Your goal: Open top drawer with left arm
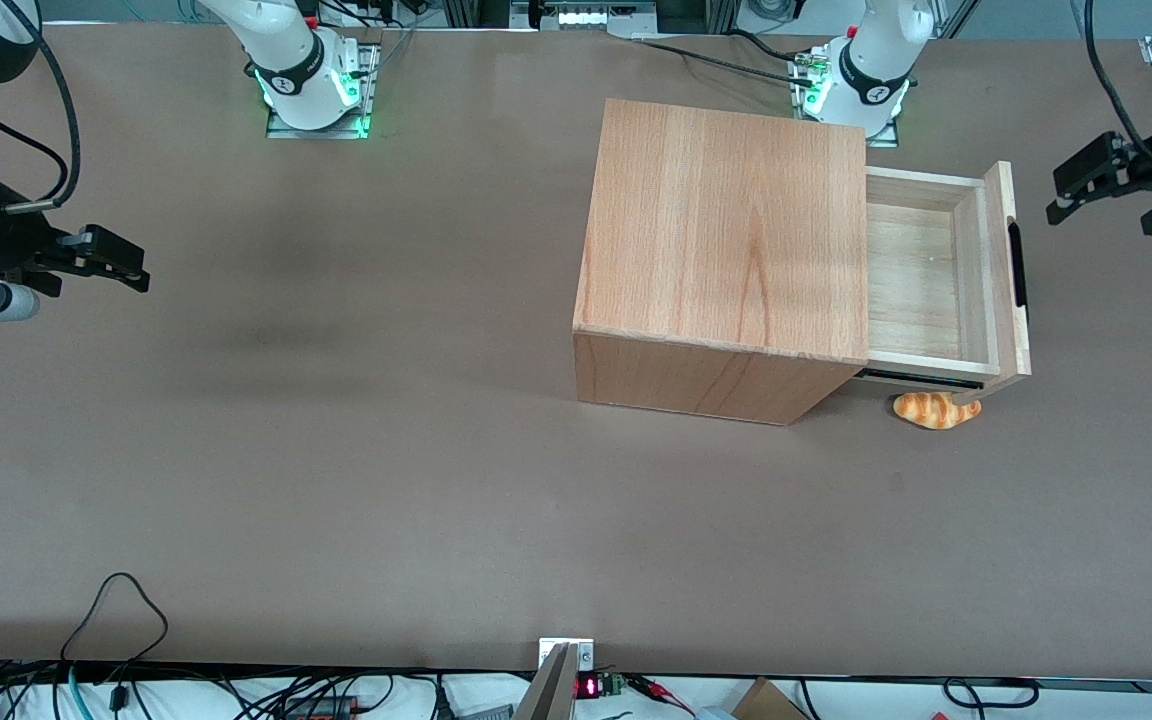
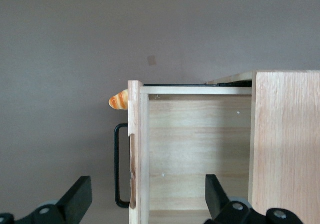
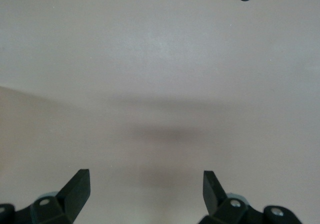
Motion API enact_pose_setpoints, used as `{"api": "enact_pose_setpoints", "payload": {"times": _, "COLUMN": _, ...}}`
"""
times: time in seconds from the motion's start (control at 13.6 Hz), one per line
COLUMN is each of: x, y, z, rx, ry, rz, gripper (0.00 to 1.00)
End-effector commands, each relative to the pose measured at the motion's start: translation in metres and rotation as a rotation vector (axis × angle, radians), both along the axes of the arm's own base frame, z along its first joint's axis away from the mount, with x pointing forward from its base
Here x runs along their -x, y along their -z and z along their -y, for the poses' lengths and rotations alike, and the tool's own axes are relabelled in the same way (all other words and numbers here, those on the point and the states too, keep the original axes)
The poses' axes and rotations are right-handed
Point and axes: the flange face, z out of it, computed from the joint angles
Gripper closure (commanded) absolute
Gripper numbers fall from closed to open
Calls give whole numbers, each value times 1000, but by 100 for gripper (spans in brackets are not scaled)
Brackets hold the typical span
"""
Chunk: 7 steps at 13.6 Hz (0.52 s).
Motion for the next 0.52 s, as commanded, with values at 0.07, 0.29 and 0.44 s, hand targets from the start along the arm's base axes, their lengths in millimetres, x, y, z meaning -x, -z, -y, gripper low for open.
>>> {"api": "enact_pose_setpoints", "payload": {"times": 0.07, "x": -5, "y": 13, "z": -6, "rx": -30, "ry": -17, "rz": 11, "gripper": 0}}
{"api": "enact_pose_setpoints", "payload": {"times": 0.29, "x": -5, "y": 14, "z": -14, "rx": -27, "ry": -34, "rz": 7, "gripper": 0}}
{"api": "enact_pose_setpoints", "payload": {"times": 0.44, "x": -6, "y": 15, "z": -14, "rx": -22, "ry": -36, "rz": 8, "gripper": 0}}
